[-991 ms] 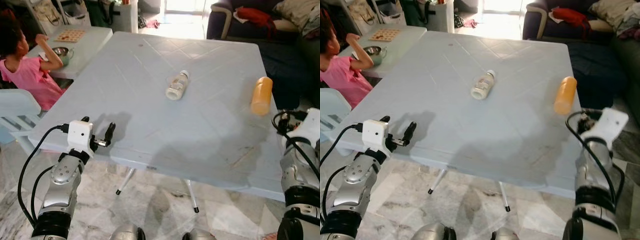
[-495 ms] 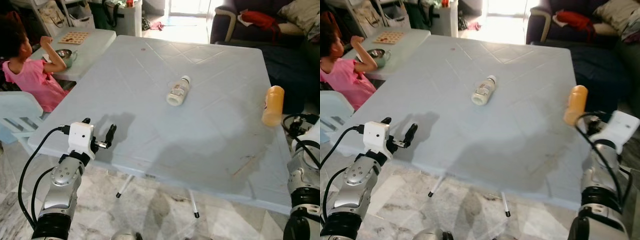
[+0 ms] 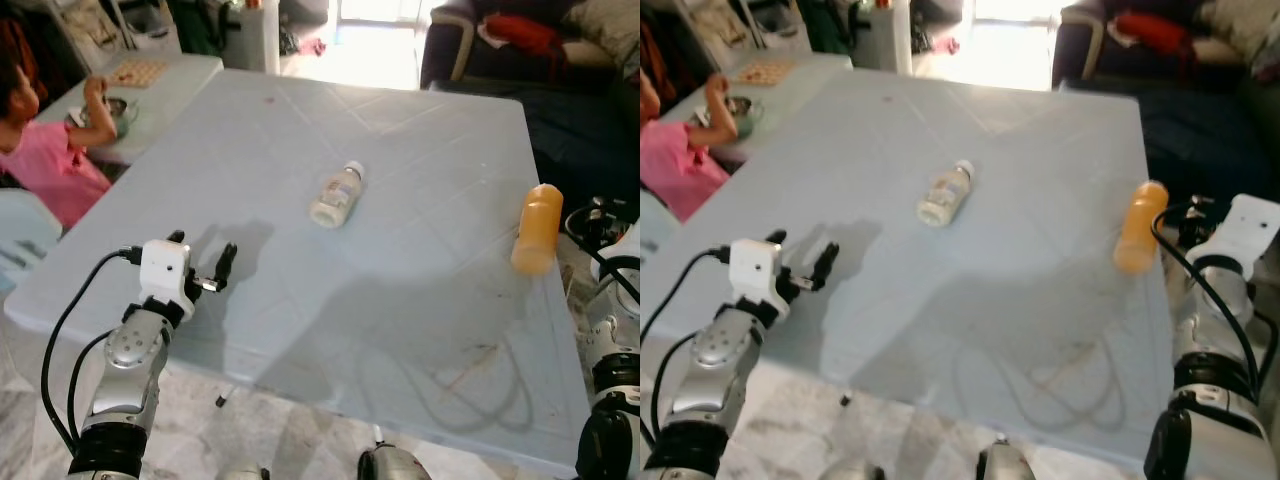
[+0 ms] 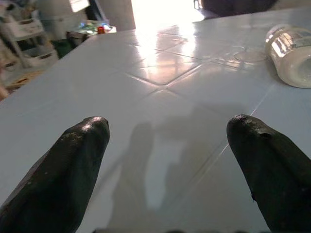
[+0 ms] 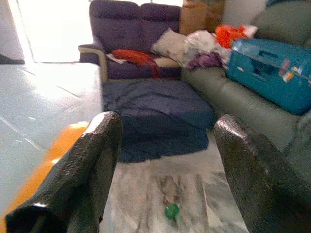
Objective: Restocking fridge
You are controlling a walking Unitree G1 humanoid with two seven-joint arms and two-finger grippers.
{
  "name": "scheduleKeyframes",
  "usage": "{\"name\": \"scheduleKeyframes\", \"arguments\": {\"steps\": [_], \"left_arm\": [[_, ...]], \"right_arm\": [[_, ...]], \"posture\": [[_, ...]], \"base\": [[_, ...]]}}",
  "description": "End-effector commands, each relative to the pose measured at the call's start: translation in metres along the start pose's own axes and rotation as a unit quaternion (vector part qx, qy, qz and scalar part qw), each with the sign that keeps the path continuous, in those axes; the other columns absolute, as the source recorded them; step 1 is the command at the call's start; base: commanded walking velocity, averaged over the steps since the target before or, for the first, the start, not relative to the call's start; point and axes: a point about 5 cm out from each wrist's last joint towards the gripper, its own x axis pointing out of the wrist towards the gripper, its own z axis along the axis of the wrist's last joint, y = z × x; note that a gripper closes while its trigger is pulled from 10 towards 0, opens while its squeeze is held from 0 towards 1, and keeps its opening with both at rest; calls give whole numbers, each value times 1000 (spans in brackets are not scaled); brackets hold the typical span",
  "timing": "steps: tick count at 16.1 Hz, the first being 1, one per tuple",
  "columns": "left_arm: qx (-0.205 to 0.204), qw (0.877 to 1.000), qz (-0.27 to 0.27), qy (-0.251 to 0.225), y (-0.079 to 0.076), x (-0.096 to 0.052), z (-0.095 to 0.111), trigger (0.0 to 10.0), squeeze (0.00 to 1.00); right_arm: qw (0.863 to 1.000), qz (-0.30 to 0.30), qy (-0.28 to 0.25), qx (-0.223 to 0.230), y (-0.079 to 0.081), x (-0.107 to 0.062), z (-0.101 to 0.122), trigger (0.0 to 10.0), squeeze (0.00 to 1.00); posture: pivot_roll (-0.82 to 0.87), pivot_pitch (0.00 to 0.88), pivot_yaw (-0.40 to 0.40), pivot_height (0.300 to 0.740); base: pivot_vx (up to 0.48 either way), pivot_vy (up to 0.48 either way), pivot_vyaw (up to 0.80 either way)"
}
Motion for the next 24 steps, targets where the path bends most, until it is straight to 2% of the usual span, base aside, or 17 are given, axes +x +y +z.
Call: {"name": "scheduleKeyframes", "arguments": {"steps": [1,5,7,10,12,17,19,21,22,24], "left_arm": [[6,1000,9,3,8,-5,-1,10000,0],[9,1000,8,3,9,-4,-1,10000,0],[10,1000,9,4,10,-3,0,10000,0],[13,1000,2,8,7,-4,-1,10000,0],[15,1000,2,8,8,-4,-1,10000,0],[22,1000,-1,10,9,-5,0,10000,0],[21,1000,-5,9,9,-6,0,10000,0],[21,1000,-4,9,11,-9,0,10000,0],[17,1000,2,12,14,-13,-1,10000,0],[11,999,19,24,17,-23,-3,10000,0]], "right_arm": [[1000,16,6,8,8,0,-3,10000,0],[997,43,34,55,9,3,-7,10000,0],[994,38,58,81,7,6,-9,10000,0],[990,71,75,96,16,10,-6,10000,0],[989,85,68,95,21,13,0,10000,0],[983,121,64,126,35,15,6,10000,0],[984,122,27,123,39,13,15,10000,0],[990,109,-20,85,44,3,23,10000,0],[990,109,-42,77,49,-10,25,10000,0],[989,123,-58,66,64,-45,23,10000,0]], "posture": [[81,13,23,740],[78,14,25,740],[78,17,26,740],[81,23,31,740],[85,26,33,740],[88,31,36,740],[86,32,35,740],[78,25,33,740],[68,17,32,740],[43,8,38,740]], "base": [[0,0,0],[0,0,0],[0,0,0],[0,0,0],[0,0,0],[0,0,0],[0,0,0],[0,0,0],[0,0,0],[0,0,0]]}}
